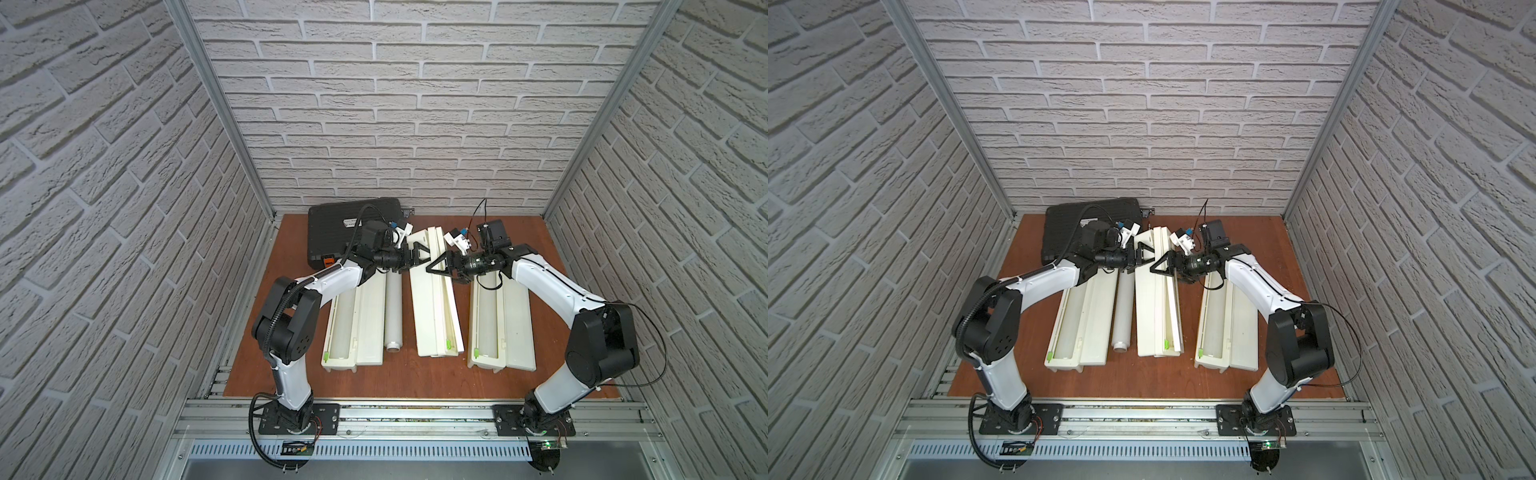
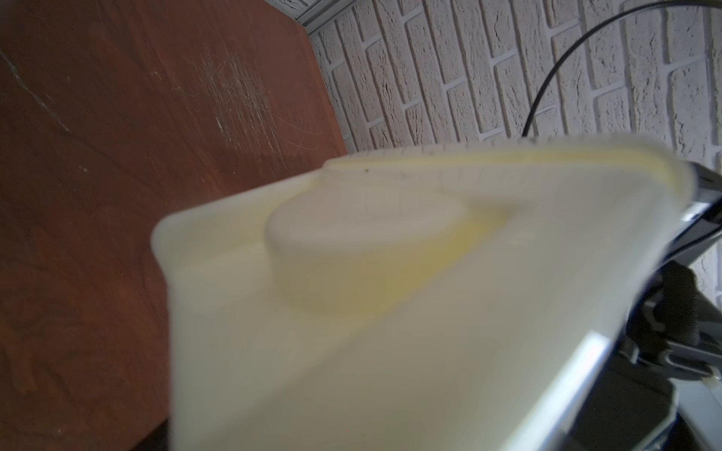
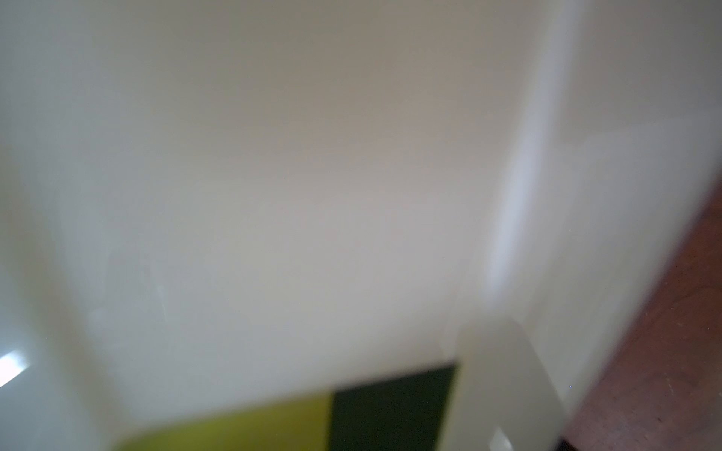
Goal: Put plastic wrap rolls into dispensers
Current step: Open the lid of the plastic wrap cutting box.
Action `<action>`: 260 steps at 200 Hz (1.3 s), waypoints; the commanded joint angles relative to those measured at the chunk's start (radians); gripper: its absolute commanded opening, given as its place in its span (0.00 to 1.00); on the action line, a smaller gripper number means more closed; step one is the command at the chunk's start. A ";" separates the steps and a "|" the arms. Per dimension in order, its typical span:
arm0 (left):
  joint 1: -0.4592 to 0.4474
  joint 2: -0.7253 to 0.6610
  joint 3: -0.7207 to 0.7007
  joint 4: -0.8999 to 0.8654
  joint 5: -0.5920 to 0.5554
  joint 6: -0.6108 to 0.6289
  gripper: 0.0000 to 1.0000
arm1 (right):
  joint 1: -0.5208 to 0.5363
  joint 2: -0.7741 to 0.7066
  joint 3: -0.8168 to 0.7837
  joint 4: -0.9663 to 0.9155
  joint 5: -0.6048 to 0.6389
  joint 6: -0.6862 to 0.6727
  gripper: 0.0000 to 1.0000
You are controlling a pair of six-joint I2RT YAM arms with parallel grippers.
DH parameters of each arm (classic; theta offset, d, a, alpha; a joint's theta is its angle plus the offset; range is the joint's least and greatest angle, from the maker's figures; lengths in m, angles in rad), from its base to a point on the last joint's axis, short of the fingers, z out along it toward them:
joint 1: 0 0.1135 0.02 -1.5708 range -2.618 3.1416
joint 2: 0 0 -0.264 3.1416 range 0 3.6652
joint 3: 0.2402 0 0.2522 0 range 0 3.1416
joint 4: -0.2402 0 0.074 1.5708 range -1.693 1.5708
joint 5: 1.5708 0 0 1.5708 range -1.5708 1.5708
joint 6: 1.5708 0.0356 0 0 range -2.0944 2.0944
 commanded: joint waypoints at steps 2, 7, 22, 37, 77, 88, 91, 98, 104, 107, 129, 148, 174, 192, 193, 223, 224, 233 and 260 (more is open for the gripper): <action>-0.065 0.042 0.052 -0.189 -0.040 0.112 0.96 | 0.059 -0.005 0.102 0.038 -0.254 -0.126 0.51; -0.067 0.043 0.071 -0.252 -0.088 0.136 0.95 | 0.059 0.003 0.113 0.008 -0.233 -0.139 0.51; -0.069 0.063 0.120 -0.391 -0.176 0.162 0.94 | 0.059 0.026 0.133 -0.047 -0.160 -0.139 0.51; -0.075 0.104 0.179 -0.512 -0.232 0.170 0.91 | 0.057 0.041 0.121 -0.032 -0.131 -0.100 0.51; -0.092 0.200 0.271 -0.693 -0.357 0.172 0.87 | 0.058 0.063 0.084 -0.024 -0.017 -0.023 0.51; -0.093 0.221 0.283 -0.708 -0.372 0.164 0.85 | 0.058 0.077 0.081 -0.039 0.009 -0.017 0.51; -0.094 0.227 0.286 -0.711 -0.374 0.163 0.85 | 0.058 0.081 0.080 -0.041 0.014 -0.013 0.51; -0.094 0.238 0.294 -0.713 -0.376 0.162 0.84 | 0.058 0.089 0.071 -0.034 0.022 0.001 0.51; -0.096 0.249 0.305 -0.722 -0.379 0.163 0.83 | 0.058 0.095 0.063 -0.030 0.032 0.010 0.51; -0.097 0.255 0.312 -0.729 -0.383 0.165 0.83 | 0.058 0.100 0.062 -0.034 0.043 0.013 0.51; -0.109 0.296 0.362 -0.786 -0.416 0.192 0.81 | 0.058 0.135 0.067 -0.088 0.122 0.017 0.50; -0.113 0.319 0.376 -0.805 -0.431 0.202 0.80 | 0.058 0.154 0.063 -0.107 0.170 0.040 0.50; -0.111 0.327 0.367 -0.815 -0.449 0.217 0.79 | 0.059 0.161 0.075 -0.164 0.260 0.045 0.50; -0.111 0.326 0.368 -0.827 -0.473 0.240 0.78 | 0.059 0.152 0.082 -0.203 0.302 0.050 0.53; -0.111 0.327 0.369 -0.827 -0.474 0.241 0.78 | 0.059 0.152 0.082 -0.203 0.302 0.050 0.53; -0.114 0.347 0.396 -0.877 -0.523 0.291 0.76 | 0.059 0.140 0.081 -0.266 0.350 0.056 0.56; -0.113 0.347 0.396 -0.877 -0.524 0.292 0.76 | 0.059 0.140 0.081 -0.267 0.352 0.057 0.56; -0.114 0.348 0.392 -0.878 -0.532 0.302 0.76 | 0.057 0.137 0.071 -0.274 0.371 0.058 0.57; -0.114 0.342 0.386 -0.897 -0.566 0.336 0.73 | 0.057 0.133 0.050 -0.275 0.381 0.061 0.60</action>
